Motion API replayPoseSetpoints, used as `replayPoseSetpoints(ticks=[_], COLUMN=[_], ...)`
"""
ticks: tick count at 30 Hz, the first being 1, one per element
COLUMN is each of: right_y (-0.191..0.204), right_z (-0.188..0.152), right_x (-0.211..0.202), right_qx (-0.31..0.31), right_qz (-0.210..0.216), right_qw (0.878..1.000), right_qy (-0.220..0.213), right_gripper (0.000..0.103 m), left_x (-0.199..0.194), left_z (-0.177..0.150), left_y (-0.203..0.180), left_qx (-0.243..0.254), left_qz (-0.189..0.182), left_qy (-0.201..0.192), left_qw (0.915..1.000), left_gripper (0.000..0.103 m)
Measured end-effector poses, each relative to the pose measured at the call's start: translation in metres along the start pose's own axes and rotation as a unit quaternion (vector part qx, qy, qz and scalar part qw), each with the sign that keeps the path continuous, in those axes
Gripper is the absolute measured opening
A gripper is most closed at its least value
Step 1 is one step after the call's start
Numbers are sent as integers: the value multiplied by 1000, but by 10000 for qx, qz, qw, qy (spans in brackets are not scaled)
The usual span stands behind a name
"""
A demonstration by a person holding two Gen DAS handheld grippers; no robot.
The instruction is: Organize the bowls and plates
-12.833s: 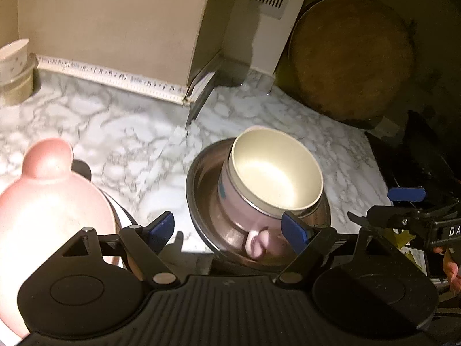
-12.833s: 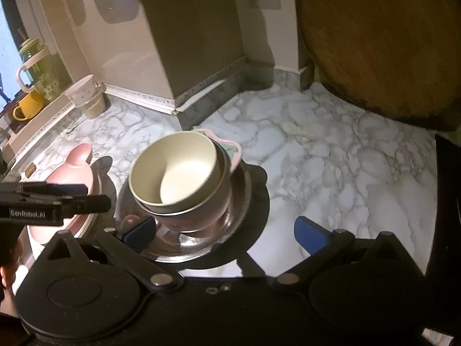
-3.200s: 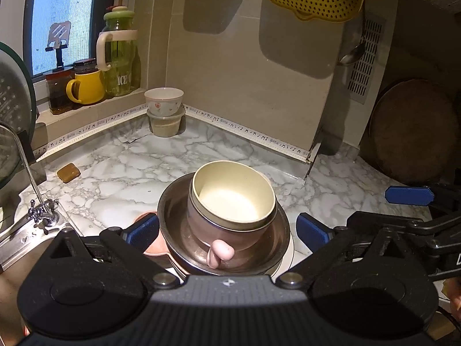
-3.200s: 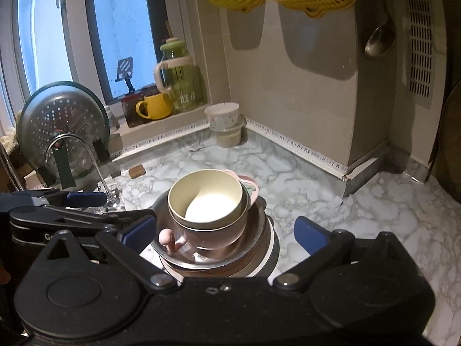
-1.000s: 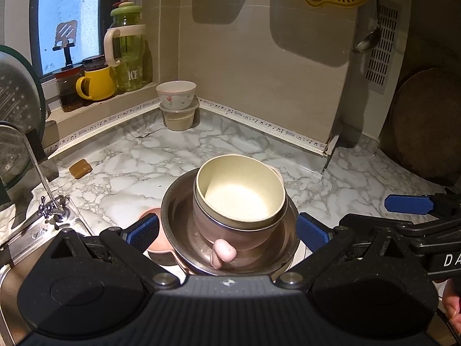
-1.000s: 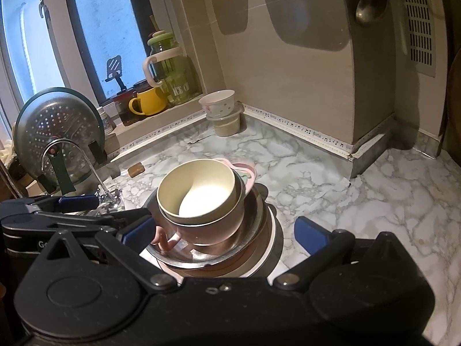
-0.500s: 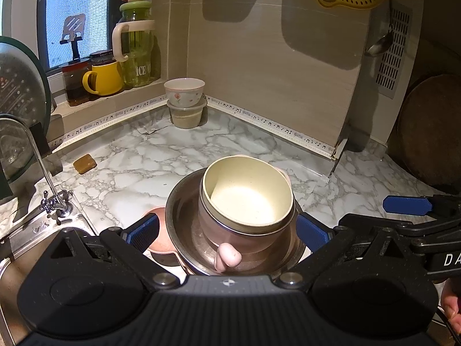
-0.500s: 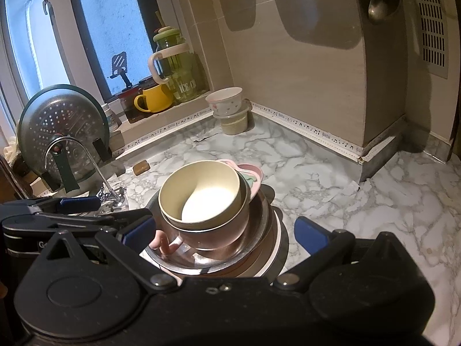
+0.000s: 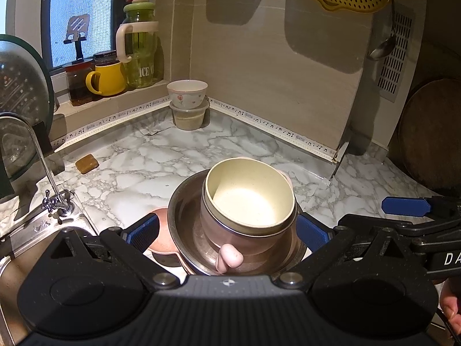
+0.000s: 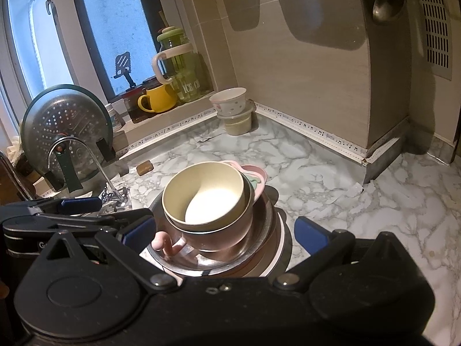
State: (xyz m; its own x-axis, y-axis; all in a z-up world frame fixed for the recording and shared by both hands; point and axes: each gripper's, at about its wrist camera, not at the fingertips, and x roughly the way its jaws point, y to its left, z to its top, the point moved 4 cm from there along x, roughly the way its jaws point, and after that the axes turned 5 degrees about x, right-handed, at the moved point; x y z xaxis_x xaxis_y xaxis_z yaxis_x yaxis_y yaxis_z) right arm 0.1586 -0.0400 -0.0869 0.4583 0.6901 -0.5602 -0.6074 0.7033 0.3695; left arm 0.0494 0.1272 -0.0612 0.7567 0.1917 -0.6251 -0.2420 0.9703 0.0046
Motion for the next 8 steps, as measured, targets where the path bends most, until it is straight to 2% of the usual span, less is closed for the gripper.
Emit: replayPoseSetpoints(ticks=[8], right_y=[-1], right_z=[0], right_x=[0], right_qx=[-9], right_qz=[5], right_qw=[10000], right_qy=[24], right_gripper=[103], left_x=[1], left_z=[-1], left_y=[1], left_qx=[-41], left_qz=[-40], left_qy=[54], left_qw=[10000], left_gripper=[102])
